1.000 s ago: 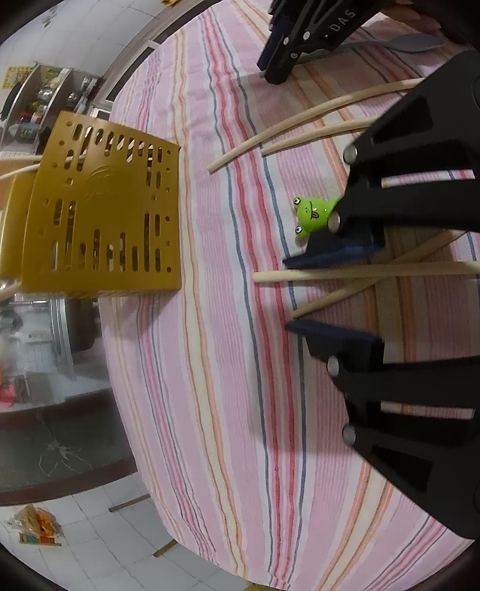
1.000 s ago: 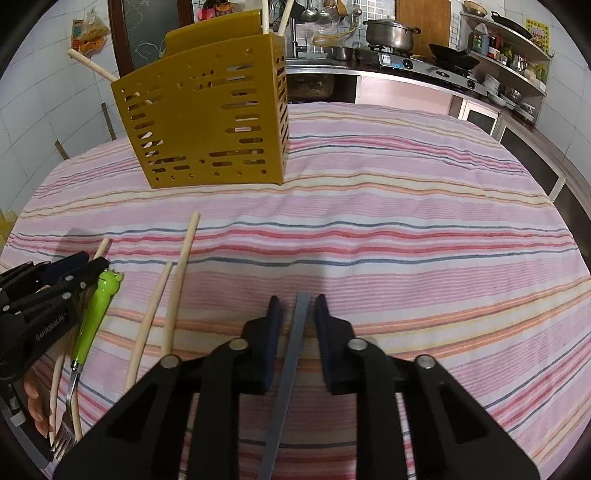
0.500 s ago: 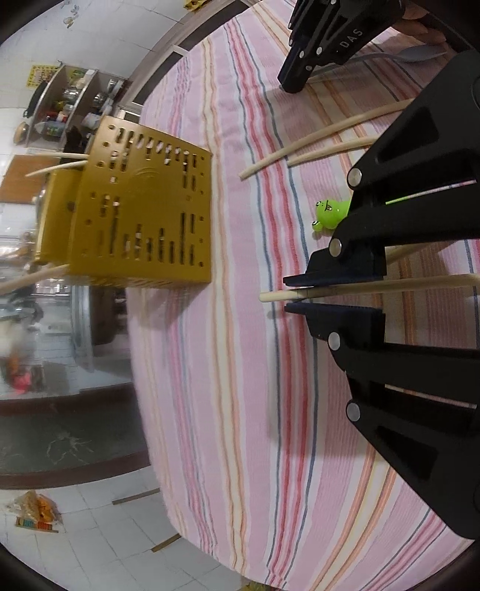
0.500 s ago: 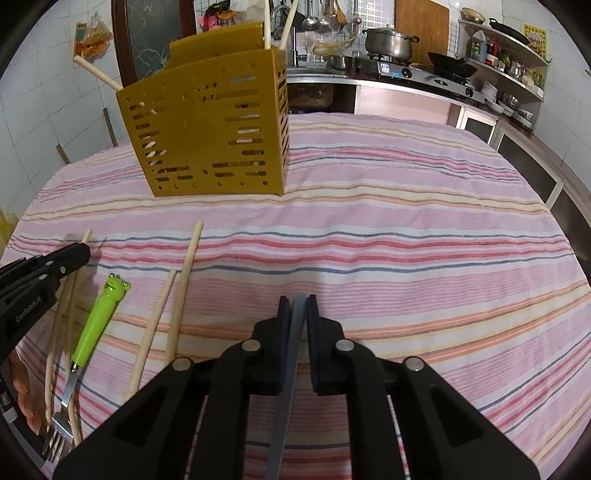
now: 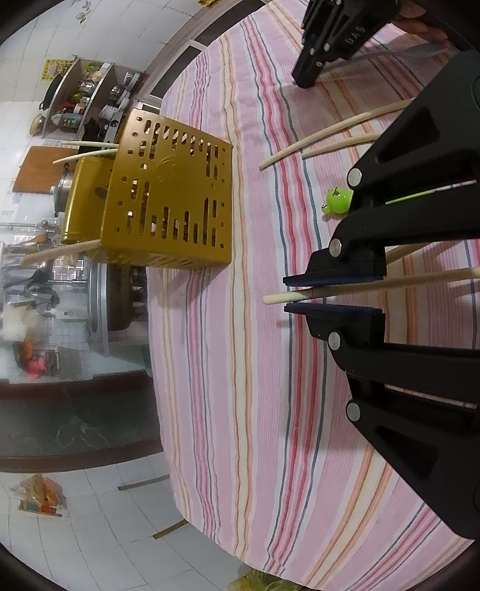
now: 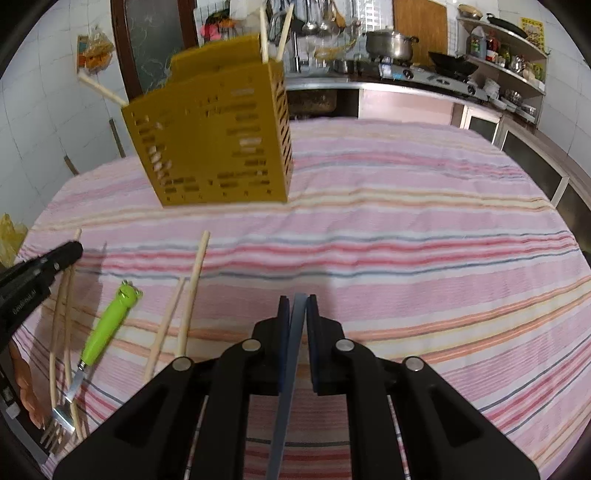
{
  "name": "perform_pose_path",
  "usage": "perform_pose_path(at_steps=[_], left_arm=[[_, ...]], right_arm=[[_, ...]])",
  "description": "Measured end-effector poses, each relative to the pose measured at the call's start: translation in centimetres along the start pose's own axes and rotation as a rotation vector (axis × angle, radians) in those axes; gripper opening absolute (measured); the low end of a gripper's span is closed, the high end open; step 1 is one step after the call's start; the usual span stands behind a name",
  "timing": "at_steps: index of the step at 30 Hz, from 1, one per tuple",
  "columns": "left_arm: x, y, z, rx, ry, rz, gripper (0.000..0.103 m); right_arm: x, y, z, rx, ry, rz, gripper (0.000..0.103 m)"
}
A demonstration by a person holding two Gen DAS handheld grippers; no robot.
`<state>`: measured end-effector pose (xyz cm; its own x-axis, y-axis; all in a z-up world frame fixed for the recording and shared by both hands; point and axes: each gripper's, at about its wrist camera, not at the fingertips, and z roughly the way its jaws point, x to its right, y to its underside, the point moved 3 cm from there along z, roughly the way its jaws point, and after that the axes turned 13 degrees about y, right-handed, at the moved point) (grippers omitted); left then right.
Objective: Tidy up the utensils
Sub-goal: 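Lift the spoon with the right tool while the left tool carries its chopstick toward the holder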
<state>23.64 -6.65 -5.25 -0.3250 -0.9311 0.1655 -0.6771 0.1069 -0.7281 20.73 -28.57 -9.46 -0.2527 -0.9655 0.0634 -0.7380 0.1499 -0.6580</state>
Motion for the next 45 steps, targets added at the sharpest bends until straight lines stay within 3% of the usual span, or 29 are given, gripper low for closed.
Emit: perform_pose_path(at_steps=[8,19,25,34,38,45], left_arm=[[-0.2,-0.2,0.1,-0.002,-0.001,-0.005,0.007],[-0.2,-0.2,-0.1,0.015,-0.009,0.002,0.007],[-0.4,-0.3,-1.6,0.050,-0.020,-0.002,0.007],[-0.4,-1.1,-5.1,0.129,-0.008,-0.011,0.007],[0.1,-1.1,-6.7,0.176,-0.009,0.011,0.007],[-0.2,-1.0,-9.2,0.235,0.002,-0.003,0.007]], right_arm=[[-1.5,0.0,1.1,-0.052,0.061,-0.107,0.010],[-1.1,-0.5,1.2,-0.089,0.024,-0.071,0.009],[-0.4,-0.8,-1.1,0.001,-0.005,-0.018,0.008],[1.6,-2.1,-6.7,0.238,-0.100,0.120,0.007],[2.3,-2.1,-8.8,0.330,-0.111,0.156,0.007],[2.1,-1.8,-10.2,0.403,-0.089,0.149,0.007]])
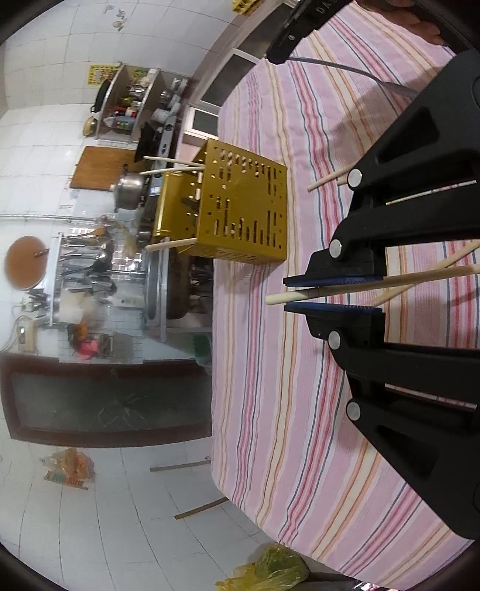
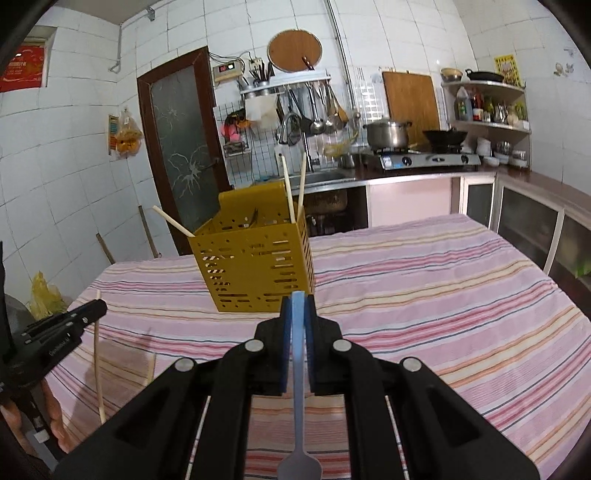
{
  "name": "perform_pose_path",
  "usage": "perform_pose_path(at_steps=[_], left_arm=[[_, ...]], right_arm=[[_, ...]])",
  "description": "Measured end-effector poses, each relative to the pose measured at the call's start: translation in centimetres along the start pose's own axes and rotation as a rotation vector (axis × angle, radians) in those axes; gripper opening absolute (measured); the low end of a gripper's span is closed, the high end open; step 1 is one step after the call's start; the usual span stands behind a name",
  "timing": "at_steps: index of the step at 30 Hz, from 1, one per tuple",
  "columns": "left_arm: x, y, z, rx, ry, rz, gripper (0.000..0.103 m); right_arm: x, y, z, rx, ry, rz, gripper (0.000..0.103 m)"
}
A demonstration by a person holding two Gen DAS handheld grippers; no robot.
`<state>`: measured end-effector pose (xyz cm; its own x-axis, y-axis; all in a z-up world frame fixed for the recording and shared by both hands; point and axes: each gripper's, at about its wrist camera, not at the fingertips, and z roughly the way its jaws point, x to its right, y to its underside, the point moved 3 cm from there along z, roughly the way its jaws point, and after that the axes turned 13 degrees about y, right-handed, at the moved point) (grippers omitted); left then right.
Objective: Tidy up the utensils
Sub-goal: 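Lift the spoon with the right tool while the left tool carries its chopstick toward the holder, then lower the spoon and chopstick into the yellow holder and open both tools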
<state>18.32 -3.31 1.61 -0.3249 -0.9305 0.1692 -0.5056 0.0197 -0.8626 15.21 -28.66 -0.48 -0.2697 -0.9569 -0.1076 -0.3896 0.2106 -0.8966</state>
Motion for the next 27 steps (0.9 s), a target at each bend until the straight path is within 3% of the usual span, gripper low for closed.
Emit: perform_pose_path(at_steps=[16,27], left_arm=[[-0.6,-2.6,-4.1,0.131,0.026,-0.018,0.004],[0.2,-3.4,-3.5,0.160,0.038,-0.002,0.004]], right_arm=[[0.6,-1.5,-2.5,0.088,0.015,0.009,0.007],[0.6,-1.7,-2.3,0.094,0.024,0.003,0.007]])
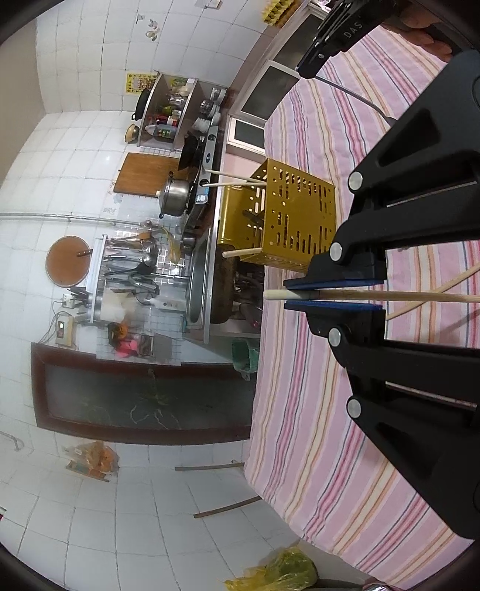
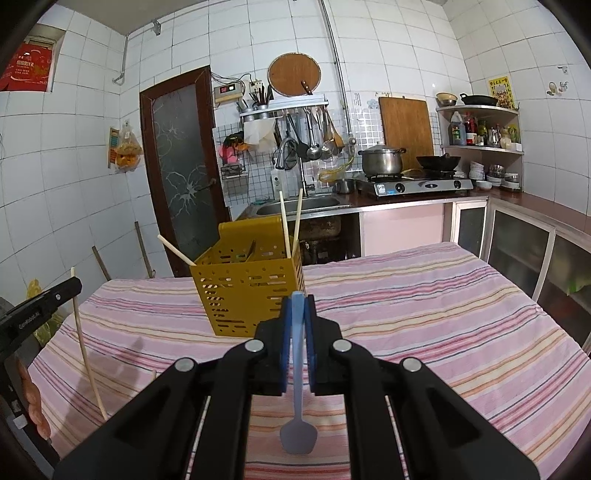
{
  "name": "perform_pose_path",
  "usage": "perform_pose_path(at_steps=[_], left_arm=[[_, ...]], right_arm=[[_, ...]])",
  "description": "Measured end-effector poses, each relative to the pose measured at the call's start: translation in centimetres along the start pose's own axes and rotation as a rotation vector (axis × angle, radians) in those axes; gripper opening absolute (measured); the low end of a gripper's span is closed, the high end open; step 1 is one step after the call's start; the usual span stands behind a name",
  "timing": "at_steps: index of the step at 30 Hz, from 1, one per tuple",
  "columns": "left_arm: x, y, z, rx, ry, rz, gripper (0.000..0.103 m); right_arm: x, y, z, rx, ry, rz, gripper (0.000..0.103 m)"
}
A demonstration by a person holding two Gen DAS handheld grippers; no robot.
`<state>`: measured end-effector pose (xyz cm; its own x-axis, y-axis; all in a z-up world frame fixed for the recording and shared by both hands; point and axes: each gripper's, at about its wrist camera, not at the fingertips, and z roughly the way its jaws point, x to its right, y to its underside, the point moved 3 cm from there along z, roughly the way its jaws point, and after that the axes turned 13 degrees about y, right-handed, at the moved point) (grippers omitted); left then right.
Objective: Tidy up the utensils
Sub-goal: 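Lower the spoon and chopstick into the yellow holder and open both tools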
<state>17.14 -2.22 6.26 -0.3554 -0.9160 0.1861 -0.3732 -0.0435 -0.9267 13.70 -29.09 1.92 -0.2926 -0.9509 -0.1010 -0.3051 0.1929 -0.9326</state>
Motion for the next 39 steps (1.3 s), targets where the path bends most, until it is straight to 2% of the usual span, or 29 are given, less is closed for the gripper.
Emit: perform_pose_path(at_steps=[3,7,13,17,22,26,32,35,39], left_arm=[[0.3,-0.9,0.2,0.012,0.011,0.003,0.004],[1.5,-3.8,0.4,0.051,0.041,0.025,0.005],[4.4,-10.8,1.6,0.182,0.094,0.072,0.005],[6.3,-15.2,3.4,0.271,0.119,0.094,0.004],[7.5,-18.6,7.3,0.335,0.132,0.106,0.004],[7.3,-19.0,12.6,0.328,0.108,0.115,0.004],[5.9,-16.4,19.7,0.270,0.053,0.104,0.005],[5.1,-15.0,21.4,0.233,0.037,0.095,0.005],[4.2,-14.1,21.5,0.177,0.023,0.089,0.005]], right_arm=[[0.0,-0.8,-0.3,0.016,0.012,-0.003,0.007],[-0.2,-3.2,-1.1,0.061,0.011,0.000,0.007],[-1.2,-8.7,-1.2,0.142,0.013,-0.013,0.007],[-1.9,-12.3,0.1,0.176,0.012,-0.012,0.007],[-3.1,-16.1,3.4,0.186,-0.014,0.009,0.007],[-4.3,-17.3,6.6,0.173,-0.034,0.016,0.007],[-5.8,-15.6,12.4,0.105,-0.047,0.015,0.007],[-6.1,-13.6,14.6,0.055,-0.040,0.000,0.007],[-6.4,-12.0,16.5,-0.025,-0.042,-0.031,0.007]])
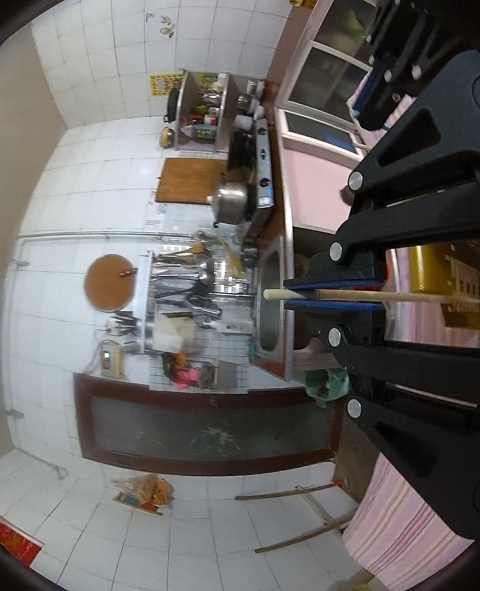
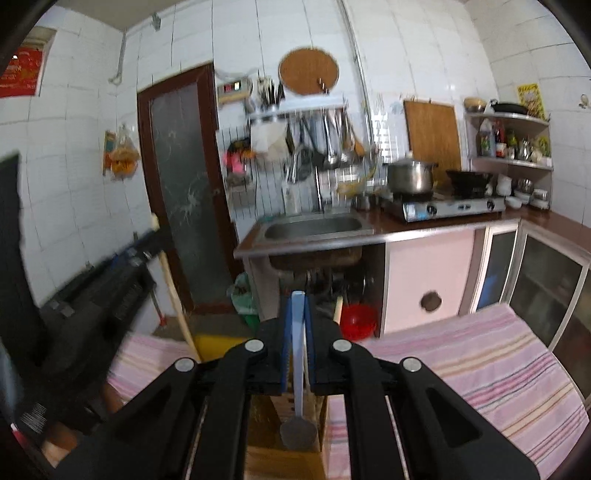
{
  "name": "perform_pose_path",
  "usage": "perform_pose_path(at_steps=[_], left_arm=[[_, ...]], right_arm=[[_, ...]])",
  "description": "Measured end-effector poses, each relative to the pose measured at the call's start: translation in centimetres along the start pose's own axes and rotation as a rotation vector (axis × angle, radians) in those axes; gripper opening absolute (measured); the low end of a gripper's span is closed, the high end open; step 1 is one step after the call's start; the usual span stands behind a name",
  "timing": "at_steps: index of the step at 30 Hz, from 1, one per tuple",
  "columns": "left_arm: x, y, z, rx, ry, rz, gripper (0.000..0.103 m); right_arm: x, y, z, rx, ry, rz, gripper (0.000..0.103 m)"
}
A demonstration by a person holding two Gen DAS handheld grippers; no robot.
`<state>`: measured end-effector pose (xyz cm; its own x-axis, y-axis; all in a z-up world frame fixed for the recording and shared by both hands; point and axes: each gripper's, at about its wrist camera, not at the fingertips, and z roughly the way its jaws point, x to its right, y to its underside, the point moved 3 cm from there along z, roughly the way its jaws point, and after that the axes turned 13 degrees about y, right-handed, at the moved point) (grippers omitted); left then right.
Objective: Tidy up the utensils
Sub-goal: 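Lower the spoon and chopstick into the yellow holder and open both tools, then move both open tools back down to the remaining chopsticks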
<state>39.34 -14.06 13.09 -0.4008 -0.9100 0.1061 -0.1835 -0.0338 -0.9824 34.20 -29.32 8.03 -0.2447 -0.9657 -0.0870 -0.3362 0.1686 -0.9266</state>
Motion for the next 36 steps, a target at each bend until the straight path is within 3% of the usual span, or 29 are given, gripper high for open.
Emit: perform_pose_path(at_steps=[2,3,4,5,6,10,12,17,23,27,31,36], left_arm=[[-0.5,-0.4,-0.8,-0.032,0.012,-0.021,0.017],[-0.6,-0.5,-1.3,-0.035,0.011,-0.026,0.037],[-0.8,-0.9,-2.6,-0.031,-0.002,-0.031,0.059],[-0.9,-1.1,-3.7,-0.023,-0.015,-0.026,0.066],[-1.0,-1.2,-4.5,-0.017,-0.026,-0.020,0.072],[-1.1,-0.5,-9.7,-0.051,-0.052,0.002,0.091],[-1.2,0.0,-11.6,-0.055,-0.075,0.007,0.098],[-2.2,3.2,-16.3,-0.138,-0.140,0.008,0.098],[-4.9,8.9,-19.1,-0.245,-0.182,-0.091,0.098],[-6.7,12.8,-19.4,-0.324,-0.241,-0.150,0.098],[-8.1,16.3,-18.9,-0.393,-0.247,-0.198,0.098],[-8.9,19.5,-17.8,-0.475,-0.258,-0.192,0.098]], right_arm=[[0.1,0.3,-0.1,-0.019,0.005,-0.018,0.009],[0.2,0.5,-0.5,-0.026,0.023,-0.034,0.011],[0.4,0.5,-0.9,-0.031,0.034,-0.042,0.026],[0.6,0.6,-1.4,-0.039,0.045,-0.047,0.050],[0.9,0.7,-1.8,-0.041,0.051,-0.046,0.057],[2.3,1.7,-4.3,-0.056,0.062,-0.043,0.059],[2.7,2.7,-5.8,-0.058,0.068,-0.045,0.066],[2.5,5.8,-8.2,-0.083,0.076,-0.077,0.074],[1.5,11.0,-9.5,-0.134,0.060,-0.114,0.080],[1.1,14.5,-9.0,-0.181,0.056,-0.135,0.080],[1.1,17.1,-7.7,-0.235,0.053,-0.141,0.080],[1.0,18.1,-7.1,-0.246,0.069,-0.178,0.080]])
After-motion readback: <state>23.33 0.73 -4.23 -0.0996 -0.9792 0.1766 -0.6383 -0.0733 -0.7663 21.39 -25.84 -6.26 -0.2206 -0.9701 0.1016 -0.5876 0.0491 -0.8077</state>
